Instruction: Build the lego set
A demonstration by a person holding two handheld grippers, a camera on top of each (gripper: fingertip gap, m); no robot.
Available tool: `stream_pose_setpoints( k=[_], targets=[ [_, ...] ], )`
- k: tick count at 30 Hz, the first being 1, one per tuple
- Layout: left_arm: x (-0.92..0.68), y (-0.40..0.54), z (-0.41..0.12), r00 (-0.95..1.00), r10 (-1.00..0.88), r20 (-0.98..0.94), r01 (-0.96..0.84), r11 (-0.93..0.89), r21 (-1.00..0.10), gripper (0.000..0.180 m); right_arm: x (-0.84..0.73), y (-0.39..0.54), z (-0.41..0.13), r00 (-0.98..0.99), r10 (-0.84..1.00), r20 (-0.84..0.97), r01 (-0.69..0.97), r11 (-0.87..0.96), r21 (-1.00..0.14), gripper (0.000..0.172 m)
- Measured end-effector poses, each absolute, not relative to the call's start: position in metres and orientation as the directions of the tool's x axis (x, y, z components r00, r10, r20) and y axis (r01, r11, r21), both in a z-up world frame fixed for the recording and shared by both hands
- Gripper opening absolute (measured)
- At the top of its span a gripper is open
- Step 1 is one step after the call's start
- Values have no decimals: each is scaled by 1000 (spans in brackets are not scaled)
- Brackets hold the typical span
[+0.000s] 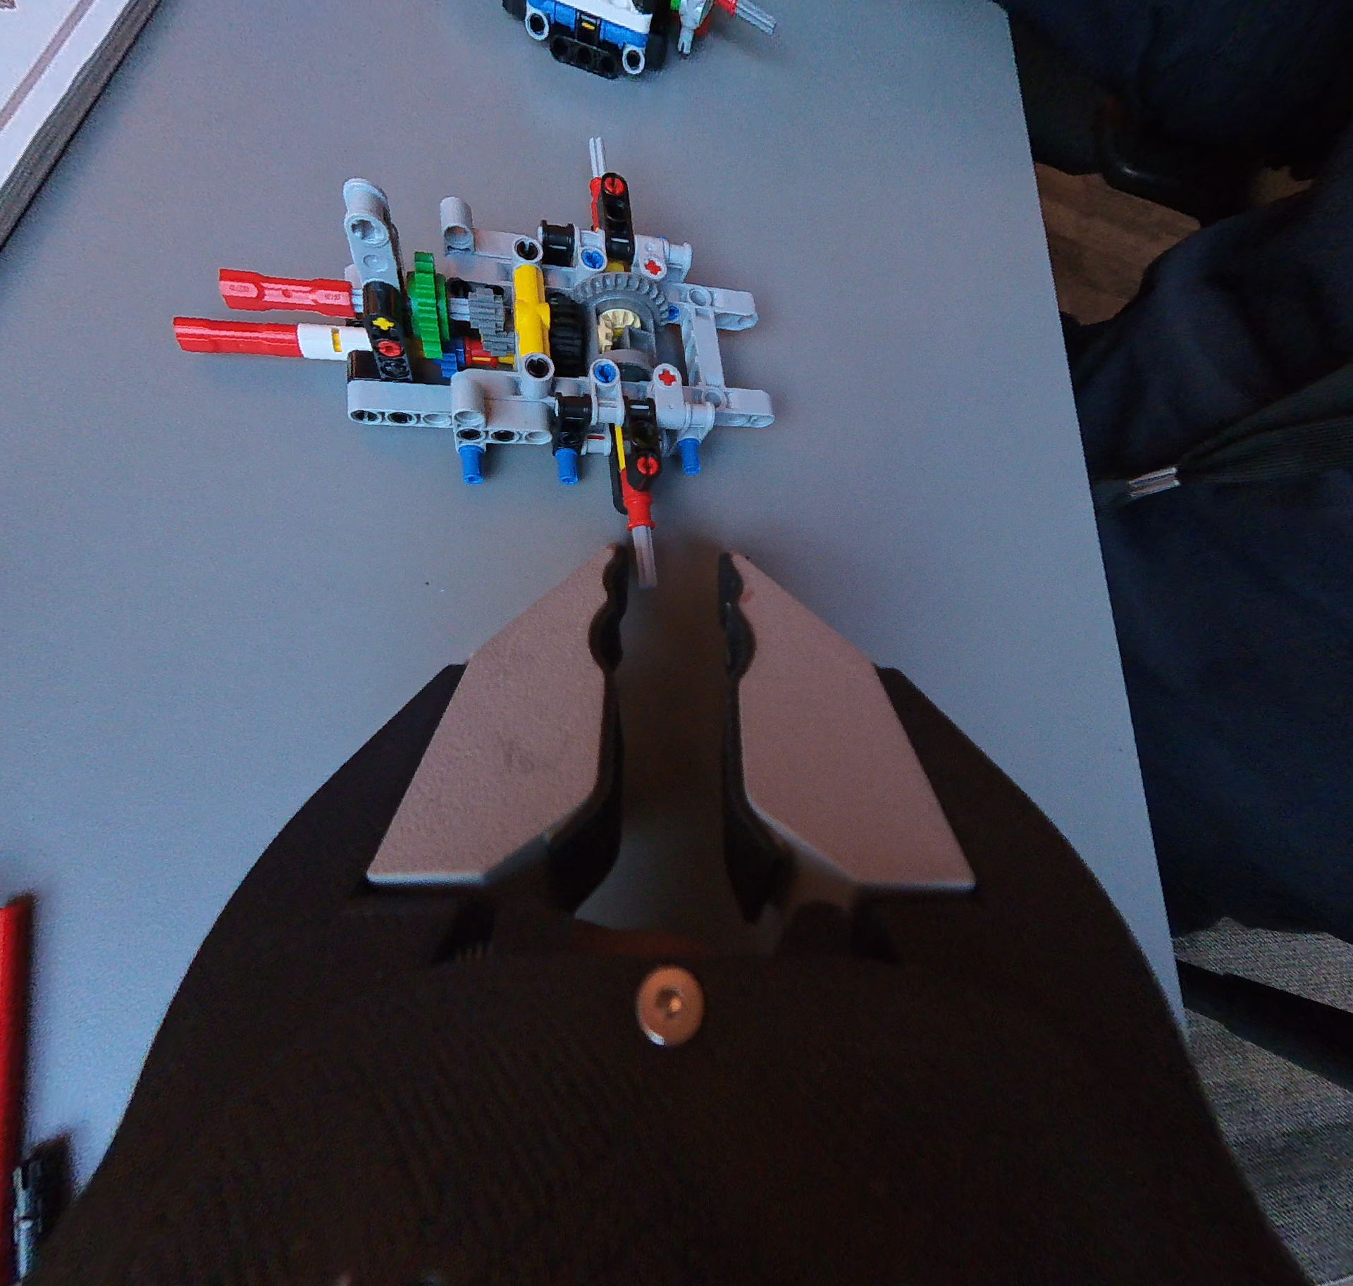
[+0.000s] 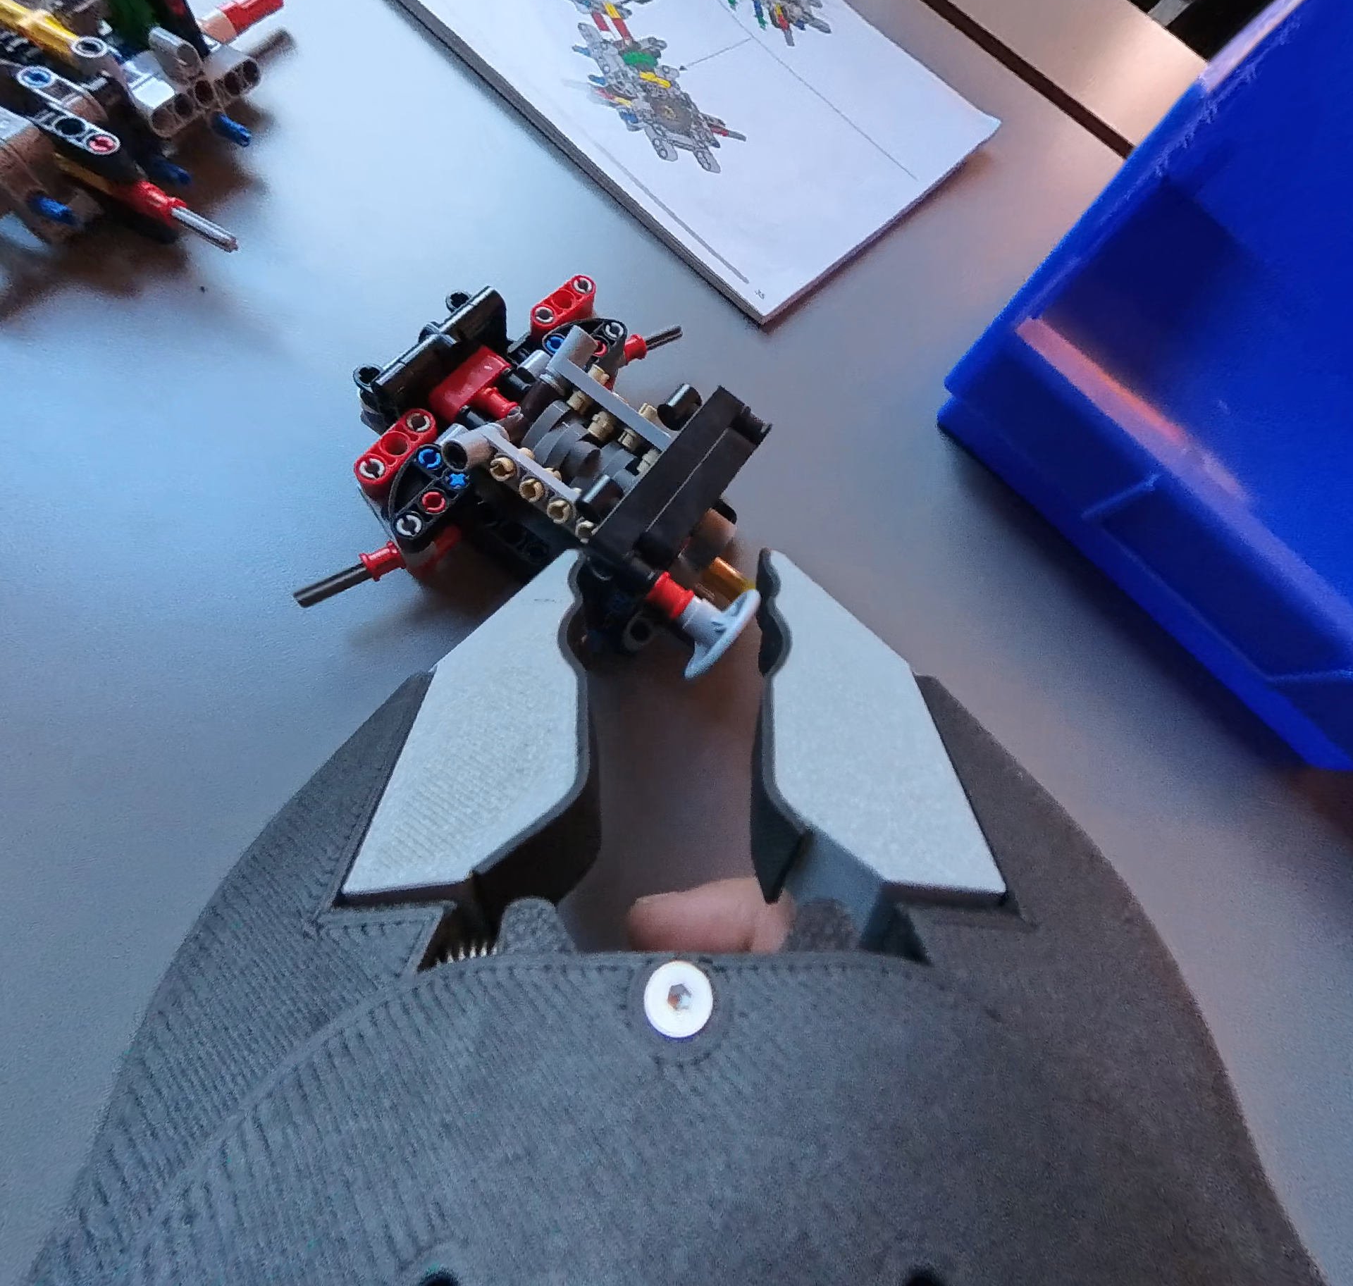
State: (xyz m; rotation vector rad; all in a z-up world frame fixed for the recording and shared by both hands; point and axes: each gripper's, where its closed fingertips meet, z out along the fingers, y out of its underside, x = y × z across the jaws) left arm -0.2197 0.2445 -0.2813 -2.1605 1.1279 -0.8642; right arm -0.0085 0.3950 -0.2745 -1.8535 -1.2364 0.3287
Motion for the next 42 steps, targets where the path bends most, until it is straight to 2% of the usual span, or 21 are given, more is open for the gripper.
stream_pose_setpoints(
  k=[7, 14, 26, 32, 37, 42],
  targets=[
    [-218, 240, -282, 426, -855, 295, -506, -495, -706, 18, -18, 390, -267, 357, 893, 275, 609, 1, -793, 40],
    [-218, 240, -282, 426, -855, 295, -506, -496, -706, 18, -20, 382, -254, 306, 941, 142, 507, -35, -861, 45],
    [-218, 240, -281, 423, -851, 312, -500, -506, -703, 18, -4, 386, -220, 372, 925, 81, 285, -31, -958, 39],
    [-218, 240, -281, 420, -846, 327, -495, -516, -699, 17, 11, 385, -239, 371, 923, 103, 407, -62, -912, 43],
    [-218, 240, -281, 420, -843, 336, -491, -522, -697, 17, 12, 369, -255, 304, 952, 29, 482, -128, -867, 39],
    [-218, 239, -281, 417, -844, 337, -493, -521, -697, 17, -1, 360, -268, 268, 957, 114, 579, -65, -812, 42]
  ],
)
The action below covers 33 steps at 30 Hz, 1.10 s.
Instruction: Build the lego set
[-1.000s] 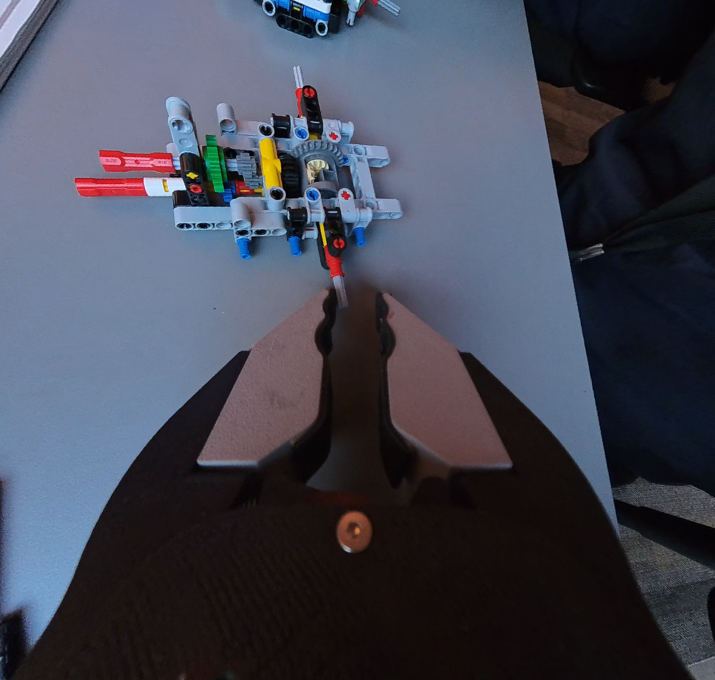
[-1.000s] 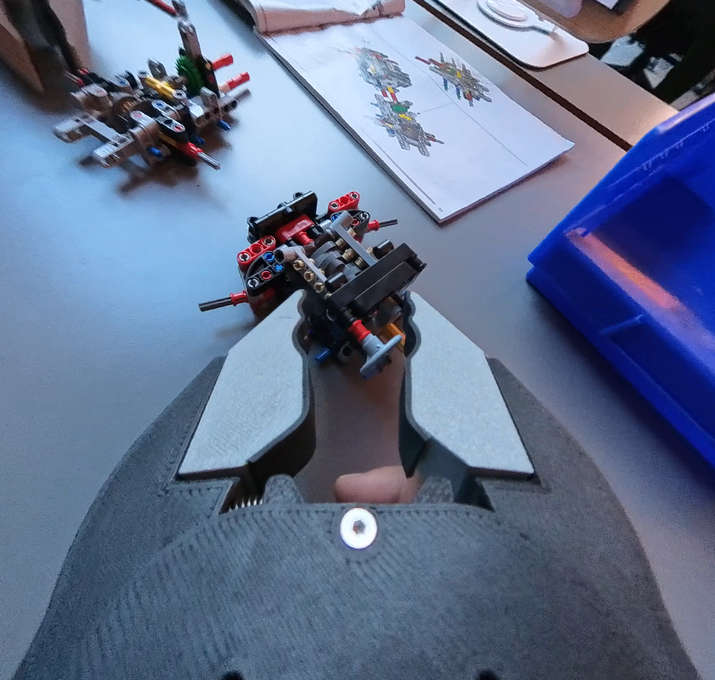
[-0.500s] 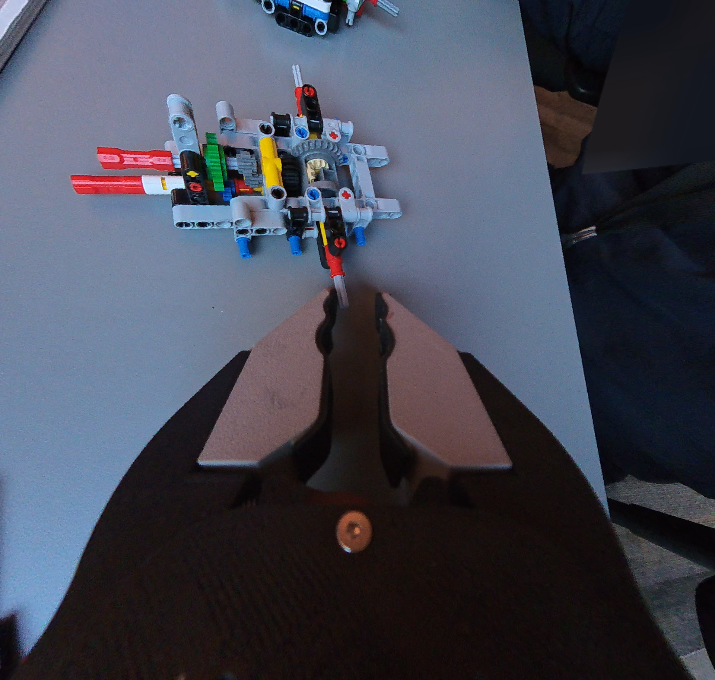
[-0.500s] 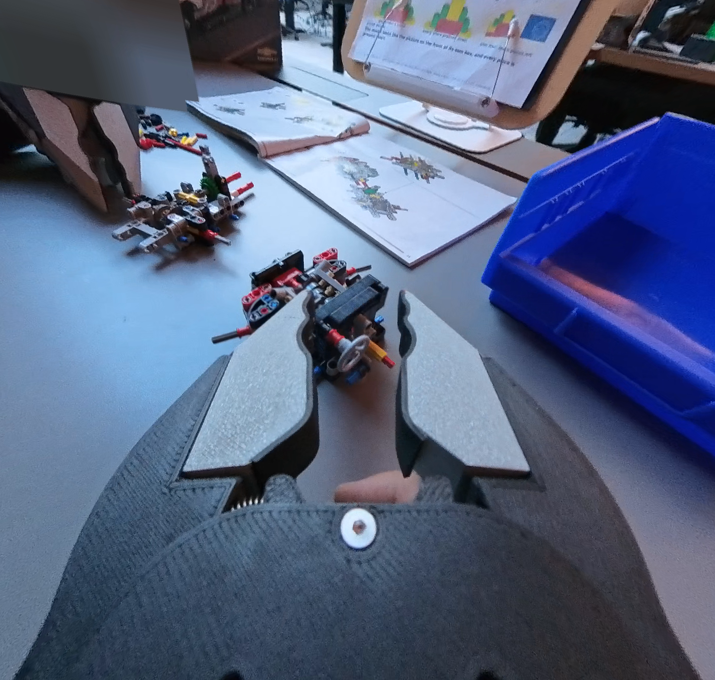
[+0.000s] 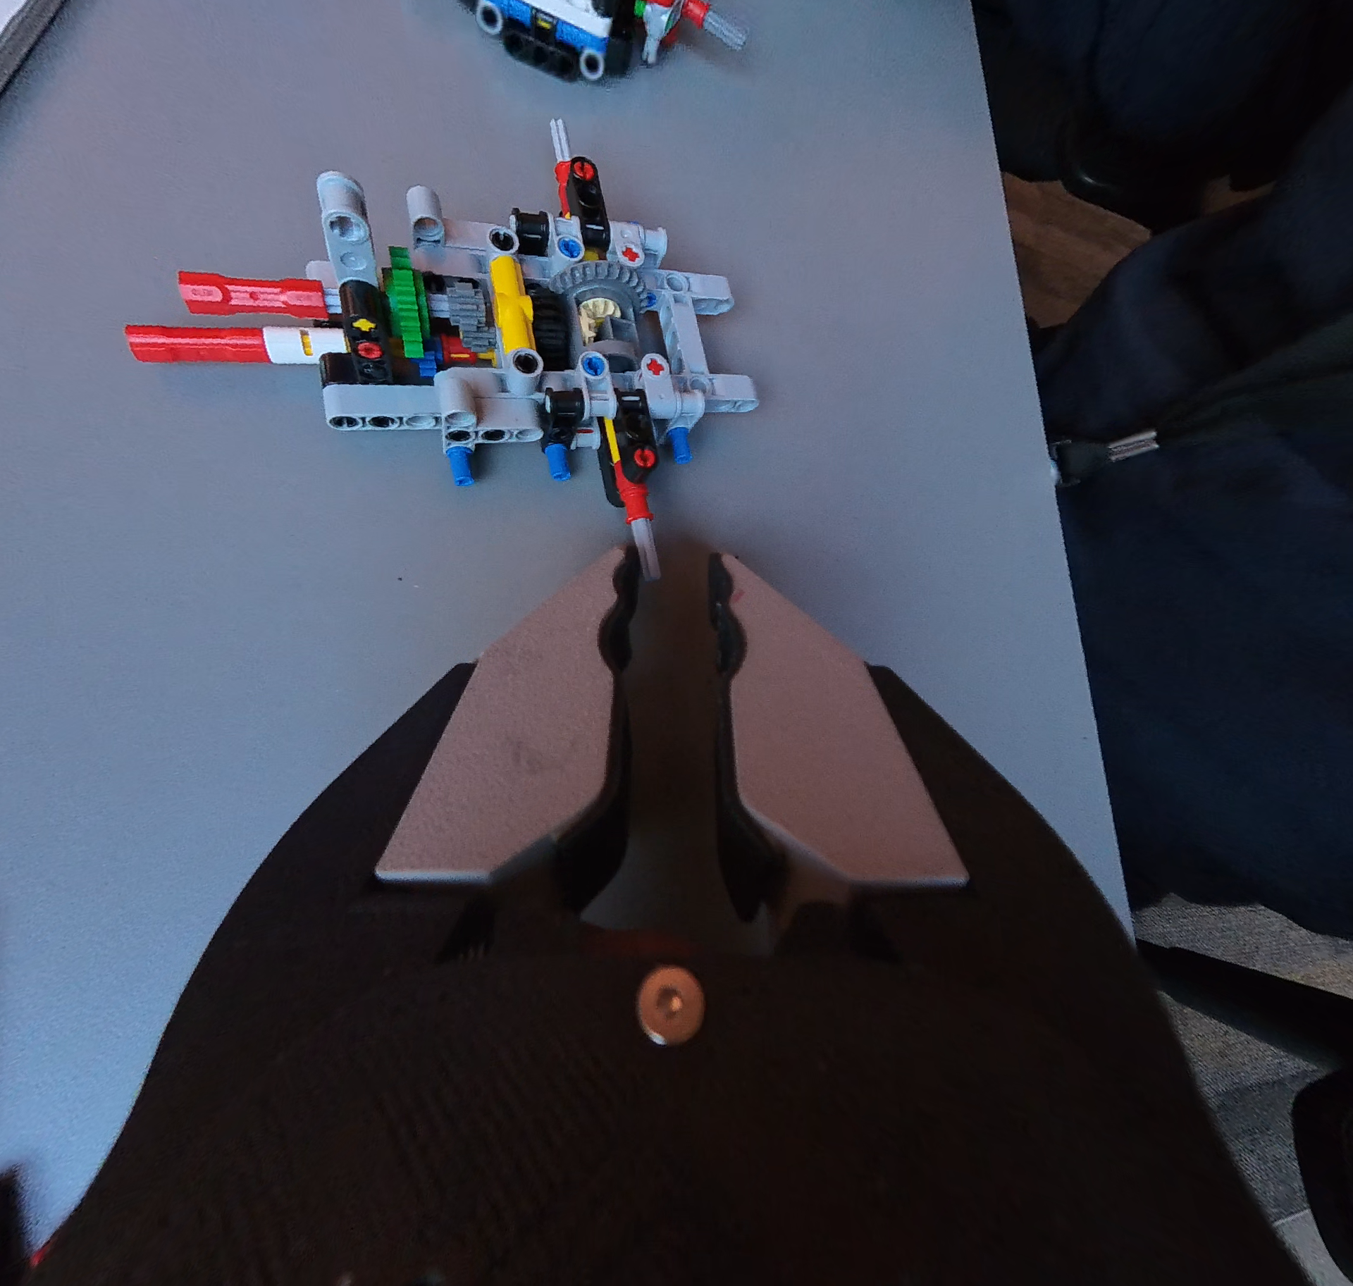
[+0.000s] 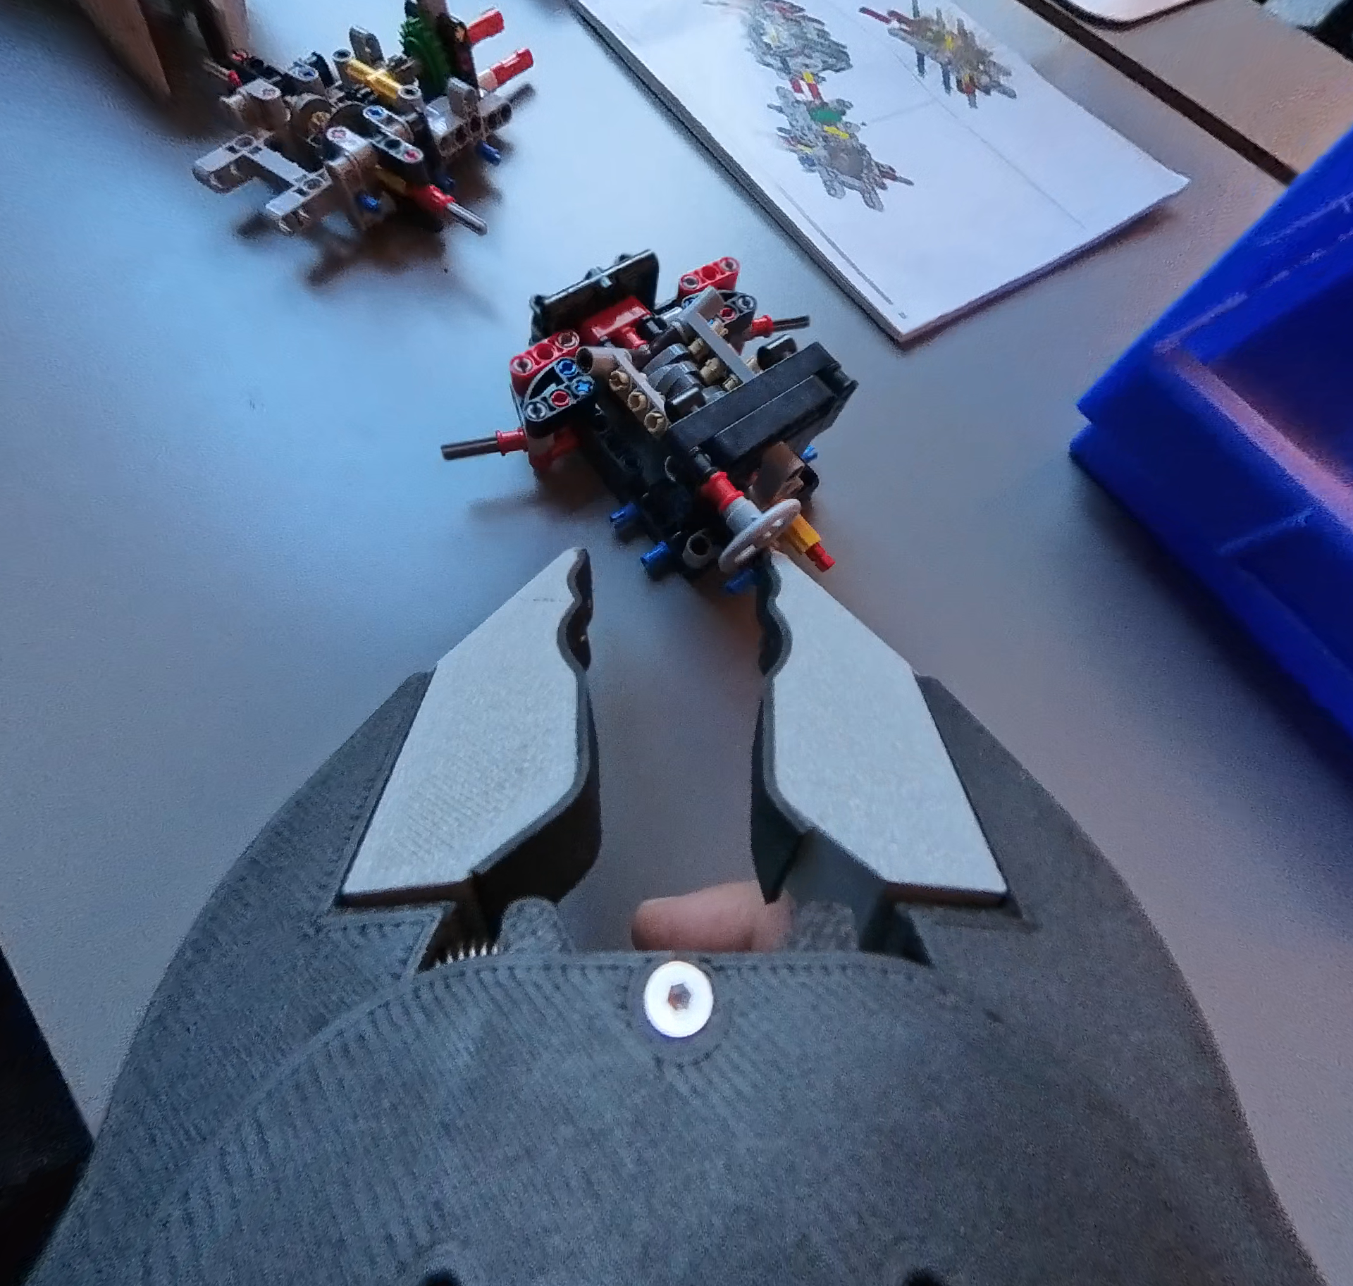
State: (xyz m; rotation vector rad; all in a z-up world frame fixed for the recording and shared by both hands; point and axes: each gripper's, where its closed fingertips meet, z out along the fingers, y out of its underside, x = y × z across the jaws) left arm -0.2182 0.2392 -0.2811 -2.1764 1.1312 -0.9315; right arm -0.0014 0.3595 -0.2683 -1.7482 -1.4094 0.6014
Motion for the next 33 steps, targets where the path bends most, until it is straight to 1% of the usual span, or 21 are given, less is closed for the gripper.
stream_pose_setpoints(
  k=[4, 7, 10, 12, 14, 17, 19, 22, 24, 27, 28, 31, 33],
  targets=[
    [-218, 238, -281, 415, -848, 330, -495, -515, -699, 18, -21, 354, -267, 264, 957, 116, 576, -60, -815, 35],
    [-215, 231, -281, 381, -861, 338, -512, -501, -698, 20, -33, 352, -268, 258, 954, 151, 590, -32, -806, 37],
    [-214, 225, -280, 349, -890, 295, -545, -449, -708, 26, -31, 357, -265, 302, 936, 180, 581, -31, -813, 39],
    [-219, 226, -281, 359, -897, 258, -566, -429, -704, 23, -25, 359, -255, 353, 921, 166, 527, -49, -848, 39],
    [-228, 234, -281, 406, -888, 218, -573, -433, -696, 26, -18, 360, -243, 412, 900, 140, 450, -68, -891, 38],
    [-245, 259, -279, 529, -837, 142, -539, -461, -705, 25, -14, 353, -223, 480, 874, 77, 315, -90, -945, 38],
    [-255, 278, -279, 623, -775, 102, -498, -495, -712, 26, -25, 336, -218, 458, 889, -7, 251, -137, -958, 39],
    [-251, 291, -281, 670, -735, 109, -449, -518, -728, 28, -55, 304, -226, 379, 923, -69, 285, -188, -940, 43],
    [-243, 292, -284, 660, -746, 88, -472, -503, -724, 32, -75, 290, -234, 364, 929, -63, 334, -194, -922, 44],
    [-235, 291, -285, 646, -762, 44, -508, -472, -721, 41, -97, 281, -248, 376, 924, -73, 409, -237, -881, 51],
    [-233, 289, -286, 638, -770, 35, -518, -463, -719, 47, -104, 279, -252, 369, 925, -89, 426, -254, -868, 55],
    [-227, 285, -285, 613, -789, 47, -526, -451, -721, 53, -122, 277, -260, 356, 920, -163, 448, -321, -834, 57],
    [-222, 279, -284, 585, -805, 101, -509, -461, -727, 45, -131, 272, -266, 326, 922, -207, 479, -350, -805, 57]
  ],
)
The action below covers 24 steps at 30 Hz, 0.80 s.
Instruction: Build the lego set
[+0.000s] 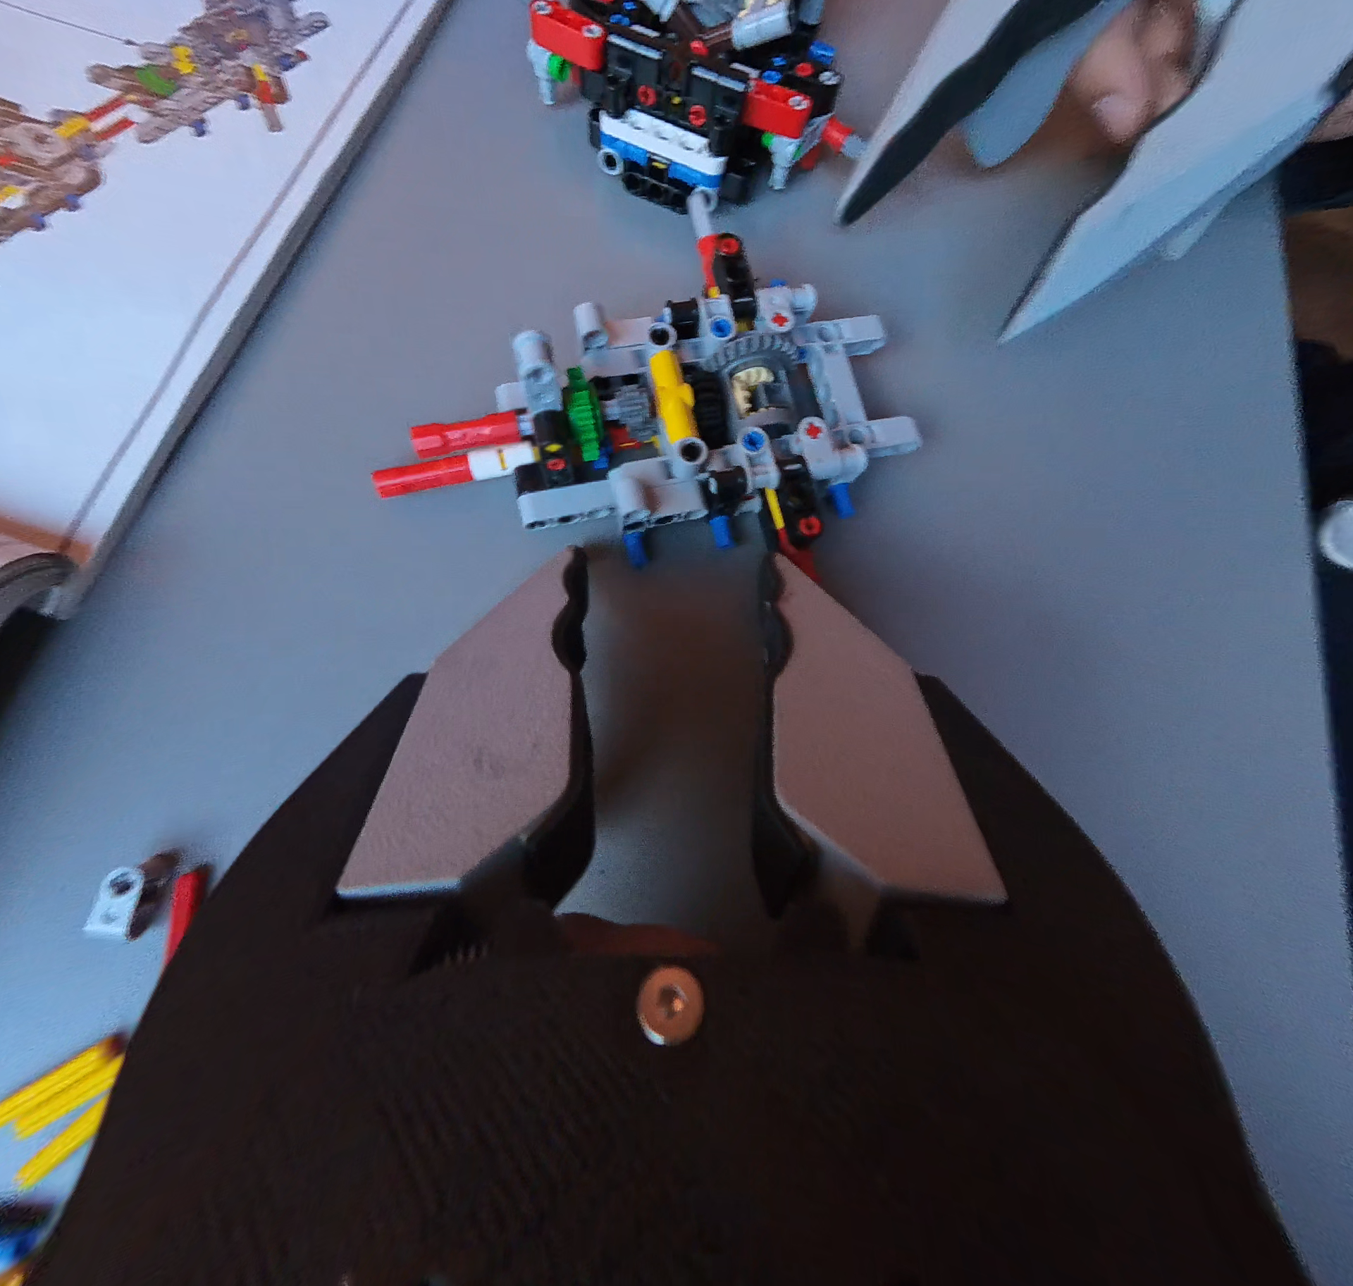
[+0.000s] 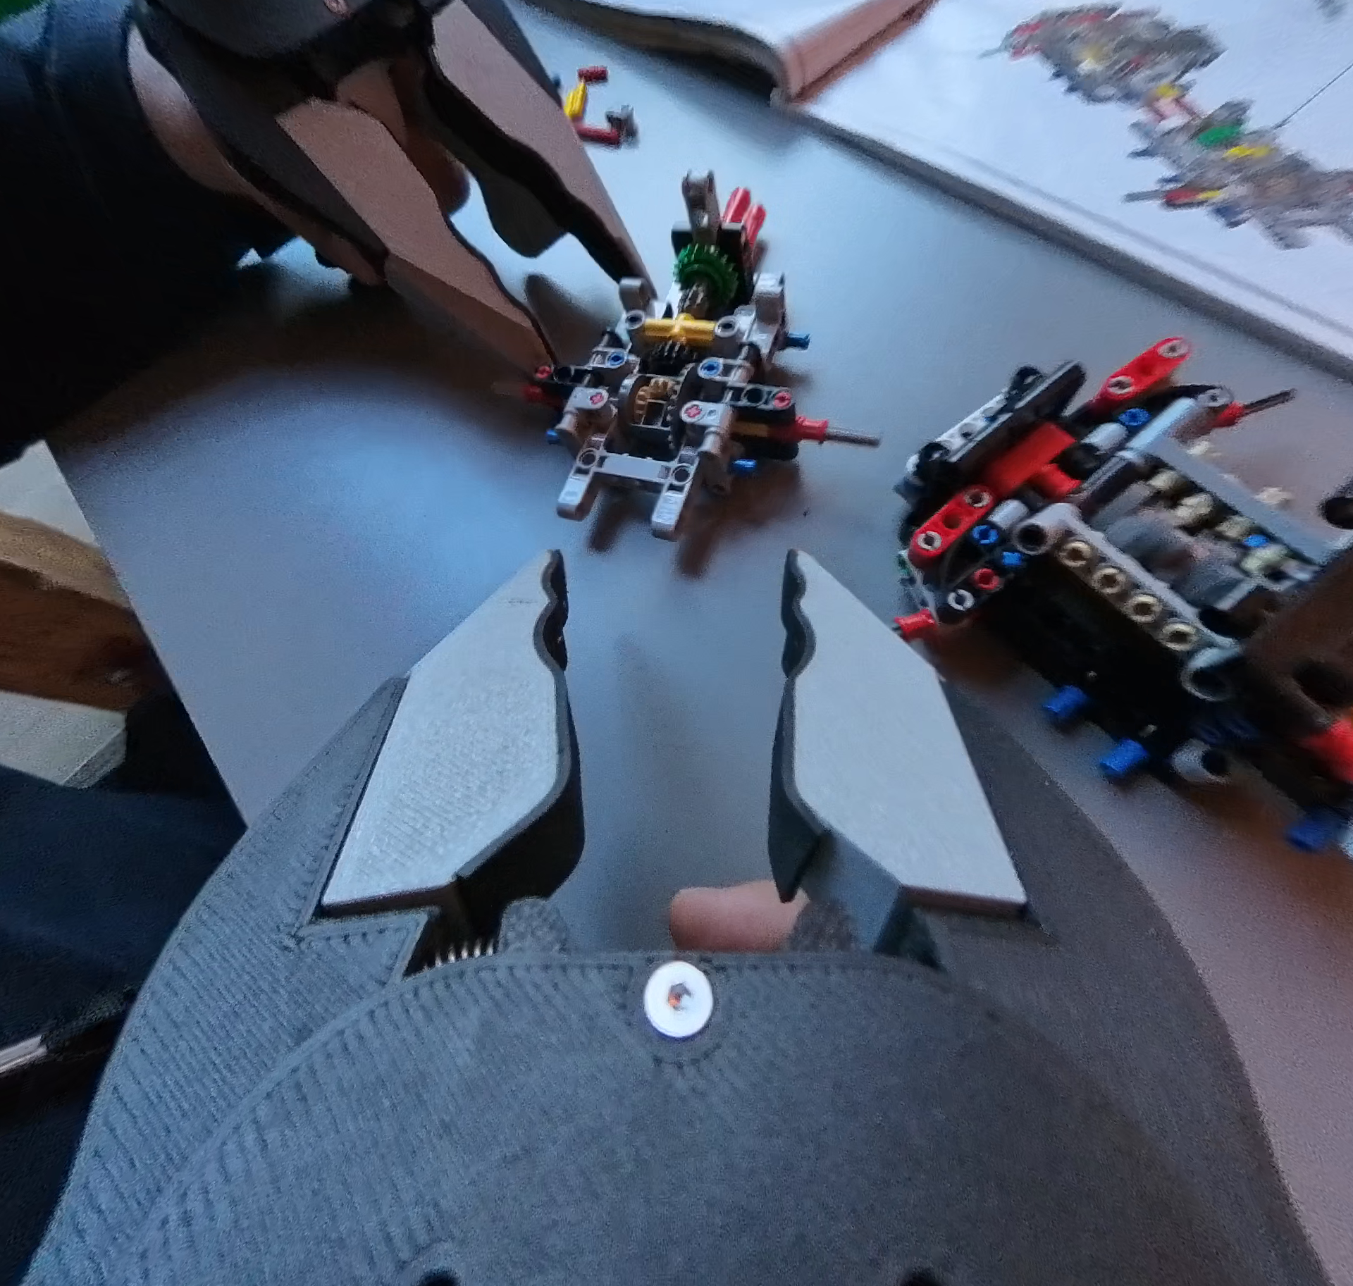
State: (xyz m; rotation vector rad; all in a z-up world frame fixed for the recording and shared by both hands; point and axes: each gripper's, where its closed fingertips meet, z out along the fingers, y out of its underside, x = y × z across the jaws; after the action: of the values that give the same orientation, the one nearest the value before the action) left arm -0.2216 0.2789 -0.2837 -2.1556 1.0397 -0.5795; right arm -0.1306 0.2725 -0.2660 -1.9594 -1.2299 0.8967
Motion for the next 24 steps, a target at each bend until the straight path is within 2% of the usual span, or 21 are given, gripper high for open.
stream_pose_setpoints(
  k=[1, 5, 11, 13, 19, 24],
  targets=[
    [-218, 274, -283, 561, -817, 131, -506, -464, -727, 37, -133, 272, -270, 325, 922, -211, 501, -358, -788, 57],
    [-212, 269, -283, 546, -819, 177, -492, -485, -723, 27, -145, 270, -274, 300, 934, -194, 533, -333, -778, 50],
    [-198, 235, -280, 493, -805, 330, -449, -561, -696, 21, -142, 245, -282, 176, 983, -54, 636, -156, -756, 46],
    [-187, 215, -278, 464, -800, 382, -434, -580, -689, 21, -131, 232, -282, 150, 988, -46, 641, -132, -756, 44],
    [-131, 186, -279, 473, -796, 378, -446, -587, -676, 23, -80, 218, -281, 142, 989, -46, 637, -127, -760, 41],
    [-74, 201, -281, 510, -813, 282, -482, -541, -689, 31, -26, 232, -284, 199, 980, 0, 667, -136, -733, 44]
  ],
)
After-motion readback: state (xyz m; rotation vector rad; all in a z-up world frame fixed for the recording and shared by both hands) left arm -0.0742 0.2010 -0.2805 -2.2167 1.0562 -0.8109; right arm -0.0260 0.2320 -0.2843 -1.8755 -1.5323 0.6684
